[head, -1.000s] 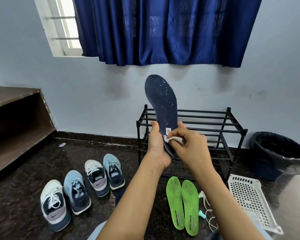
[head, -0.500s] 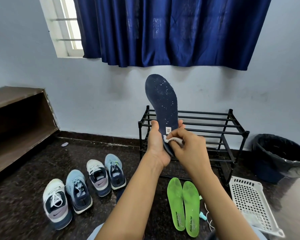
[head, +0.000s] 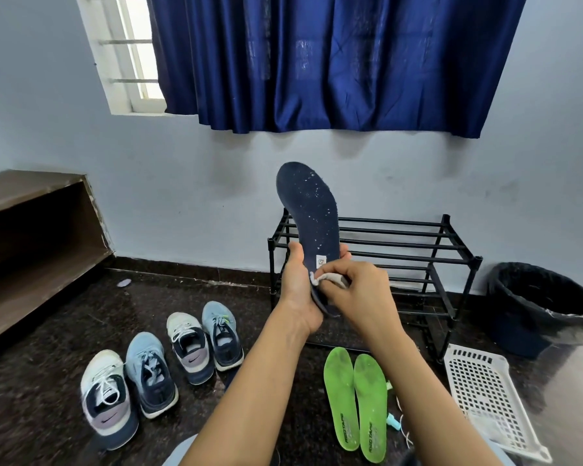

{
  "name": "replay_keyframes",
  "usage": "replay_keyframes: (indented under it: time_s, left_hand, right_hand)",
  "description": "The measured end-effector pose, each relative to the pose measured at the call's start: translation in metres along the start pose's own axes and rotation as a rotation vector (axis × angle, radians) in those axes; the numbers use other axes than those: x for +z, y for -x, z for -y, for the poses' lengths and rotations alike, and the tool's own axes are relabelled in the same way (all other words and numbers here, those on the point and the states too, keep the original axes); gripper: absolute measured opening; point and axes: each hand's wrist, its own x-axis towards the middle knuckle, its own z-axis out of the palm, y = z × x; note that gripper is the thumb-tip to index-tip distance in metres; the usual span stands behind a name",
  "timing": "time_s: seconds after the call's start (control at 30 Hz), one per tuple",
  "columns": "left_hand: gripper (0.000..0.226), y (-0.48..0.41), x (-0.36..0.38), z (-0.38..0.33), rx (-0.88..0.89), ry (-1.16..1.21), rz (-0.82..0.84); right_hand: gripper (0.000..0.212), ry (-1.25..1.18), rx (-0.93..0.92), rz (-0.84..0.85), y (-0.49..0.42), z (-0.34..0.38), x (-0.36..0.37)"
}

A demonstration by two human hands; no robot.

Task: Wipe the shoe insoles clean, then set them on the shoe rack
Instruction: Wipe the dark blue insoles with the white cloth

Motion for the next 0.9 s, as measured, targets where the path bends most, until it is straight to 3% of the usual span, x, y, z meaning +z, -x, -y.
replay_keyframes:
  time_s: [0.17,0.37,0.57,0.77,0.9]
  left_hand:
    - [0.076,0.004,-0.003,0.005,-0.016,-0.007,-0.018]
    - [0.077,0.002,-0.01,-0.008,-0.004,-0.001,0.005]
    - [0.068,0.005,-0.006,0.0,-0.023,0.025,-0.009]
    - [0.075,0.003,-0.008,-0.005,-0.036,-0.002,0.01]
    - [0.074,0.004,-0.006,0.001,-0.036,0.004,0.006]
  right_hand:
    - [0.014,0.042,-0.023,-0.126,-0.006,-0.001,0.011]
    - [0.016,-0.135,-0.027,0.028,0.006,0.005,0.007]
    - [0.021,-0.104,-0.061,-0.139,-0.009,0.007,0.016]
    - [0.022,-0.154,-0.03,-0.005,0.007,0.008,0.006]
    - [0.022,-0.105,-0.063,-0.1,-0.001,0.008,0.008]
